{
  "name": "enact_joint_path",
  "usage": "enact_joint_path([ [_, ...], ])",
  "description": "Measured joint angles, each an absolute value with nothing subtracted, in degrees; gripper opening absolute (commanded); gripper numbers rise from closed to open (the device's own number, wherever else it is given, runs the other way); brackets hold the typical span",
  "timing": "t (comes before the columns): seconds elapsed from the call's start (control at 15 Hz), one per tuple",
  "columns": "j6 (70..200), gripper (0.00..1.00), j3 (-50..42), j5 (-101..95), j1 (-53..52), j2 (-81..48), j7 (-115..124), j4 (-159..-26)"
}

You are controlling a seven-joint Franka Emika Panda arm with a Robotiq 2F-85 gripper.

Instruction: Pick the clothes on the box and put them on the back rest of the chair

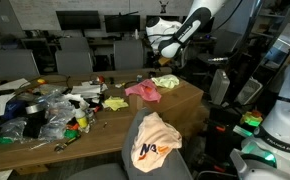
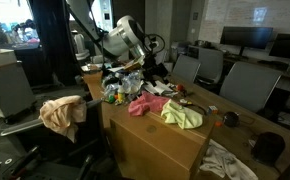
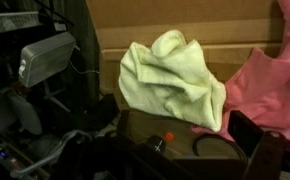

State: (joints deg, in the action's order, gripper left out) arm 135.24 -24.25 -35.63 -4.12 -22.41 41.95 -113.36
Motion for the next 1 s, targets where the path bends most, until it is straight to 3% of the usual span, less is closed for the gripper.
enact_joint_path([
  [0.53, 130.8, 1.00, -16.6, -21.6, 4.0, -24.1, 31.8, -111.6],
  [1.0, 130.9, 1.00, -15.1, -16.1, 5.8, -24.4, 23.8, -110.4],
])
